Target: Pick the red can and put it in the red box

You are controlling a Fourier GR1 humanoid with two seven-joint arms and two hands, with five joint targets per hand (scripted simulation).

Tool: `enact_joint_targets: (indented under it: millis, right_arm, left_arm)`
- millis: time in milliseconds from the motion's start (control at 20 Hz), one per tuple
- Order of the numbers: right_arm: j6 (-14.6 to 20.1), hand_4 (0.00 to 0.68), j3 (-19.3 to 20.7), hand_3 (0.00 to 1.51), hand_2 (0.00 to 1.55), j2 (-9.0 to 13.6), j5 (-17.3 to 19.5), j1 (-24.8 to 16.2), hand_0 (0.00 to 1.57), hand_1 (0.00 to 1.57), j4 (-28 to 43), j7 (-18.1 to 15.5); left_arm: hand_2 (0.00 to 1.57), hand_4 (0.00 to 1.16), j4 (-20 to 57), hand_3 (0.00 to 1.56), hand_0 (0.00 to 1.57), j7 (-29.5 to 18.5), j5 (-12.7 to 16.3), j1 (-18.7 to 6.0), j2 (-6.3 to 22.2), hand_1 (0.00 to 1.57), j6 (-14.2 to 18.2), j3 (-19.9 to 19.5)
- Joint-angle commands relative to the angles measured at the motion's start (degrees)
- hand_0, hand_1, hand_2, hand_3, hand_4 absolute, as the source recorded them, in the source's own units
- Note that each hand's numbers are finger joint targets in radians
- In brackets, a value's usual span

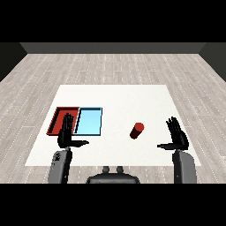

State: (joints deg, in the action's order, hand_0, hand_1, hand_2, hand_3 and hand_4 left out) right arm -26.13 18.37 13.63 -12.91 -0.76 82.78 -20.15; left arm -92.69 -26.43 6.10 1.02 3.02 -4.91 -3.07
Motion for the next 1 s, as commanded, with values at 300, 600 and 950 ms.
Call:
enact_joint_targets:
  millis: [300, 600, 950]
  right_arm:
    - [0.43, 0.0, -2.29, 0.0, 0.0, -2.84, -1.98, 0.94, 0.0, 0.0, -0.95, 4.29]
    - [3.38, 0.0, -4.57, 0.0, 0.0, -6.49, -0.47, 5.98, 0.0, 0.0, -8.88, 2.27]
    - [4.15, 0.0, -6.08, 0.0, 0.0, -6.68, -0.96, 6.24, 0.0, 0.0, -9.18, 3.69]
  left_arm:
    - [0.0, 0.0, 1.77, 0.0, 0.0, 1.19, 0.61, -2.29, 0.13, 0.0, -0.46, -0.53]
    - [0.0, 0.0, -2.5, 0.0, 0.0, 0.71, -0.57, 1.91, -1.66, 0.0, 0.81, 1.25]
    - [0.0, 0.0, -4.24, 0.0, 0.0, 3.6, -2.22, 2.15, -1.57, 0.0, 1.93, 2.34]
